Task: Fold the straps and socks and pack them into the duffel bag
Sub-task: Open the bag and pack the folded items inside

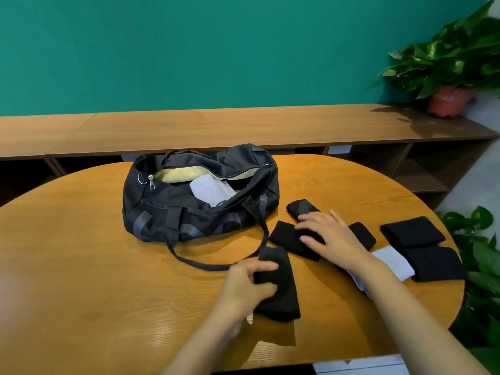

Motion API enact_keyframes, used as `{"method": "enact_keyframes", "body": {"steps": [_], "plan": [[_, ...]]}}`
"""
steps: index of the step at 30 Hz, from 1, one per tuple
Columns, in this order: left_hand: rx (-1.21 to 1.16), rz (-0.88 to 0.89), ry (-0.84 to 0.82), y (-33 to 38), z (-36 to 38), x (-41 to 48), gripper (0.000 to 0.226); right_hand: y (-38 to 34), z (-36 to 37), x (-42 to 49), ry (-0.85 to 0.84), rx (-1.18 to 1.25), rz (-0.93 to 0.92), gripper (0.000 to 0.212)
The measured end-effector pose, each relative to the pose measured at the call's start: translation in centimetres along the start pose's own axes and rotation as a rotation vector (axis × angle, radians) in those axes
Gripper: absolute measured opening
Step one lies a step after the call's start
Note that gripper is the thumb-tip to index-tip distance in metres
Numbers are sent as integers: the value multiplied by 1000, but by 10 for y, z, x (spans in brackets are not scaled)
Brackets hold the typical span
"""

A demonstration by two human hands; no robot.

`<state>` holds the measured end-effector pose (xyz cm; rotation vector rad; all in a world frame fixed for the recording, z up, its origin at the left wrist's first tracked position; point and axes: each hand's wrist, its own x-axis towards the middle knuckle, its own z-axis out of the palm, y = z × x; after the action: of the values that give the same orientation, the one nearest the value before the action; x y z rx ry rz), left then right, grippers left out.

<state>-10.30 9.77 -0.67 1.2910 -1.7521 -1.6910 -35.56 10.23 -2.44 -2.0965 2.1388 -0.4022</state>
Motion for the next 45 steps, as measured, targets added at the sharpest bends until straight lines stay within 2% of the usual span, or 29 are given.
{"method": "enact_keyframes", "body": {"steps": [2,5,10,12,14,17,19,22,25,27,30,32,34,36,38,42,45], "plan": [[-204,27,-6,24,-6,4,39,-2,9,-12,-83,-143,-37,49],[-354,108,53,54,-6,31,37,-11,23,-18,10,-199,-42,66],[-374,140,62,89,32,116,34,-17,28,-24,153,-162,-53,50],[-303,111,55,97,57,149,36,-14,24,-32,176,-131,-63,44],[-117,78,50,96,77,171,37,-8,19,-43,216,-86,-29,37],[263,94,36,84,84,182,25,1,15,-67,349,-95,106,23],[373,143,48,76,78,175,33,3,13,-85,399,-130,270,20],[435,267,78,61,68,146,35,-3,20,-104,394,-191,584,31],[444,357,115,39,65,107,30,-15,28,-109,242,-141,724,54],[400,390,156,26,67,84,28,-19,32,-109,160,-26,728,58],[399,467,153,13,73,56,27,-20,37,-109,230,182,691,52],[496,567,-4,6,80,44,29,-23,39,-110,329,343,677,47],[698,628,-155,-1,88,40,34,-30,39,-112,448,484,704,45],[875,653,-182,-8,93,44,36,-35,38,-114,576,470,712,37],[903,653,-173,-10,93,49,36,-37,38,-114,613,364,749,39],[793,575,-230,-6,90,56,34,-41,30,-110,659,330,682,69],[570,476,-248,4,89,59,29,-45,17,-103,725,362,585,73]]}}
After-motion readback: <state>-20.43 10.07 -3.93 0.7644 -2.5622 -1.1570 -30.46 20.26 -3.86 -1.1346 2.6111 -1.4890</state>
